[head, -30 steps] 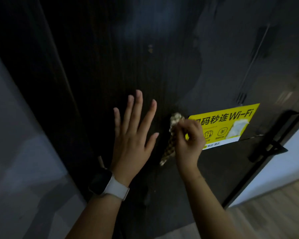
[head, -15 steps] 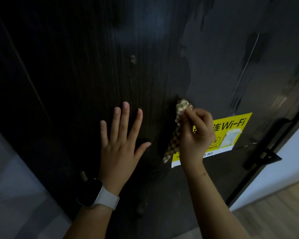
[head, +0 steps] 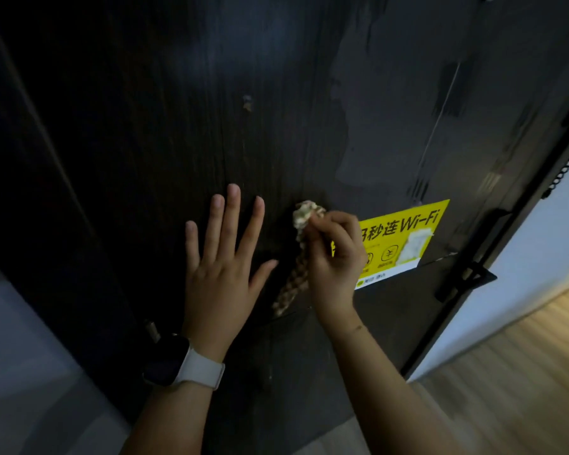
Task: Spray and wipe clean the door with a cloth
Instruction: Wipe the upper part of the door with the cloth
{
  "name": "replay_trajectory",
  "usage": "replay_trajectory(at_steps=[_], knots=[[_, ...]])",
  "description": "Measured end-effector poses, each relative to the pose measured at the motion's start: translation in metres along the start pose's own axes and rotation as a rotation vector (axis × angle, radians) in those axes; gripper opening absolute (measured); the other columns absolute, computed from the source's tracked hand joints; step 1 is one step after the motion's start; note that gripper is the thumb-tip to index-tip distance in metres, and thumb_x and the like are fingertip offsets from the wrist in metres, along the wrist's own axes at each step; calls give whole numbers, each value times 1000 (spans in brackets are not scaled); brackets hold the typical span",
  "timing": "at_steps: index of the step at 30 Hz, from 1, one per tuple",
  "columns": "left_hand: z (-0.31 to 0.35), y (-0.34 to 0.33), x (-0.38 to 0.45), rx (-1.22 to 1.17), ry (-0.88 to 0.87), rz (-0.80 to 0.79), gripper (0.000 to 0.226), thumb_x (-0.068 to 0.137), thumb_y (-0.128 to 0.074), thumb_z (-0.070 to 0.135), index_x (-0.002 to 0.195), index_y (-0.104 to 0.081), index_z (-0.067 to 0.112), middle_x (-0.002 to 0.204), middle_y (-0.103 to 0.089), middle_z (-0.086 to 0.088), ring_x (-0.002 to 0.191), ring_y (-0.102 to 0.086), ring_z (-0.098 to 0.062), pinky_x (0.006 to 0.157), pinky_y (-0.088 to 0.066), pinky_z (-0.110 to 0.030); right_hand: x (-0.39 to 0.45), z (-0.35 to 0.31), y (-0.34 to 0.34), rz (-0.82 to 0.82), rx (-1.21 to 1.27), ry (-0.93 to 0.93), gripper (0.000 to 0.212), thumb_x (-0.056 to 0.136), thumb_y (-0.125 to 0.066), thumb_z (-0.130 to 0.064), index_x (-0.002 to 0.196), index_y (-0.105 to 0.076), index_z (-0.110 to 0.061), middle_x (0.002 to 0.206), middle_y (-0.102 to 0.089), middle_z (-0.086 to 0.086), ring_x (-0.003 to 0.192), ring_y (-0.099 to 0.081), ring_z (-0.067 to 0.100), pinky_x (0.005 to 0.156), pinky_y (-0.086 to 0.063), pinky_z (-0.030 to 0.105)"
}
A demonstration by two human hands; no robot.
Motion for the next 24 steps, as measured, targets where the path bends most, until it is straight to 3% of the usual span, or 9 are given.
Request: replay_trajectory(at_steps=[2, 6, 12, 17, 20, 22, 24], knots=[[0, -1, 0, 2, 13, -8, 79, 92, -45, 51, 156, -10, 21, 161, 16, -6, 149, 13, -23, 118, 14, -43, 11, 13, 13, -5, -18, -22, 13, 81, -67, 11, 88, -72, 1, 90, -55, 6, 84, -54, 4, 74, -41, 15], [4, -2, 1, -110, 91, 28, 74, 94, -56, 41, 154, -19, 22, 162, 11, -4, 150, 9, -21, 119, 9, -46, 41, 60, 50, 114, 5, -131, 18, 81, -65, 10, 86, -69, -7, 90, -55, 5, 85, -55, 2, 74, -42, 16], [43, 2, 12, -163, 172, 170, 68, 90, -57, 34, 150, -30, 18, 161, -1, -8, 150, 3, -25, 120, 4, -50, 83, 135, 109, 189, -30, -164, 13, 82, -66, 8, 88, -70, -3, 90, -56, 8, 86, -56, 3, 80, -45, 19], [114, -26, 48, -148, 112, 115, 83, 87, -59, 47, 153, -16, 22, 161, 6, -8, 150, 7, -26, 120, 8, -47, 109, 174, 138, 187, 40, -157, 13, 85, -69, 1, 89, -68, -11, 90, -55, -1, 88, -57, 10, 78, -48, 30], [130, -45, 59, -51, 187, 66, 97, 83, -53, 62, 155, -2, 23, 159, 23, -3, 148, 18, -25, 117, 16, -48, 109, 176, 139, 219, 54, -162, 12, 84, -69, 3, 90, -69, -8, 91, -55, 8, 88, -57, 16, 76, -49, 34], [130, -51, 61, 10, 229, 55, 100, 81, -45, 69, 154, 5, 24, 158, 27, -2, 147, 21, -25, 116, 18, -49, 101, 158, 122, 147, 103, -75, 18, 82, -65, 10, 92, -70, -5, 92, -55, 9, 89, -56, 10, 77, -49, 27], [129, -52, 60, 35, 233, 48, 100, 80, -42, 71, 154, 6, 25, 158, 26, -3, 147, 21, -26, 116, 18, -49, 82, 128, 93, -72, 145, 74, 29, 80, -58, 13, 99, -72, -6, 97, -53, 5, 91, -52, 4, 78, -43, 16]])
Point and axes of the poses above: each hand's wrist, its own x-axis towards the middle knuckle, its own y-axis out of the back of the hand, z = x × y, the point moved 5 cm from there along x, towards the middle knuckle
